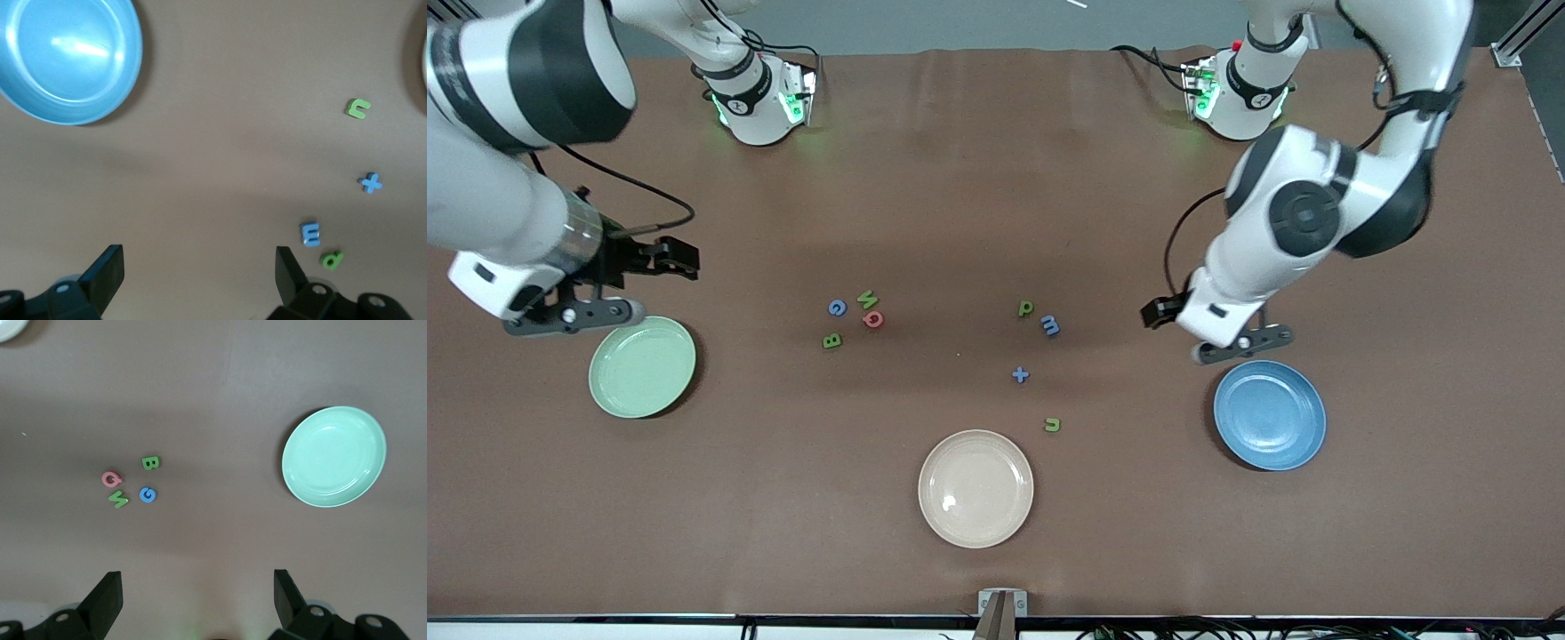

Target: Sort upper and lower case letters into plates

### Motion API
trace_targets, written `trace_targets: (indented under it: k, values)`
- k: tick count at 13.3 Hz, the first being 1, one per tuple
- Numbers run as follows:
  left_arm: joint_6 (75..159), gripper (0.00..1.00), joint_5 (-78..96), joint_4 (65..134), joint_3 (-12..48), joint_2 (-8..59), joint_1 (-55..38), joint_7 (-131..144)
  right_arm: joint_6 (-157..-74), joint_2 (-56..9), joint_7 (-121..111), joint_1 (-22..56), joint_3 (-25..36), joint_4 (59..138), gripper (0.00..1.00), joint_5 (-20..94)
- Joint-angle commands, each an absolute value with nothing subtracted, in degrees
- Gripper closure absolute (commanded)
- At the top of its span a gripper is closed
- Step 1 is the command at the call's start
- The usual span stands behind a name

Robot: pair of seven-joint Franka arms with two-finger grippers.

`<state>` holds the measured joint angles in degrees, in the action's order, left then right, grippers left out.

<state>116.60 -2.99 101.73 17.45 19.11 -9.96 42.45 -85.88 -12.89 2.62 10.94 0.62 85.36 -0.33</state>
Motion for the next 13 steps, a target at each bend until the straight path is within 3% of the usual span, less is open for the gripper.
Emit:
trace_targets:
  k: [1,6,9,13]
  values:
    - [120.9,0.0,-6.6,101.3,17.3,23.7,-13.3,50.4,-92.7,-14.5,4.0,14.0,0.9,91.5,0.0,0.3]
    - [131.6,0.04,-7.4,101.3,17.1,32.4,-19.7,63.3,-114.6,-14.8,5.9,17.0,0.9,106.7,0.0,3.4]
    - [135.8,0.25,-12.4,100.7,17.1,37.5,-22.4,72.0,-127.8,-14.9,8.8,19.0,0.9,115.6,0.0,3.5]
    - [136.1,0.36,-13.7,97.7,17.1,41.7,-24.7,79.2,-138.6,-16.4,11.6,20.4,0.9,122.2,0.0,3.5]
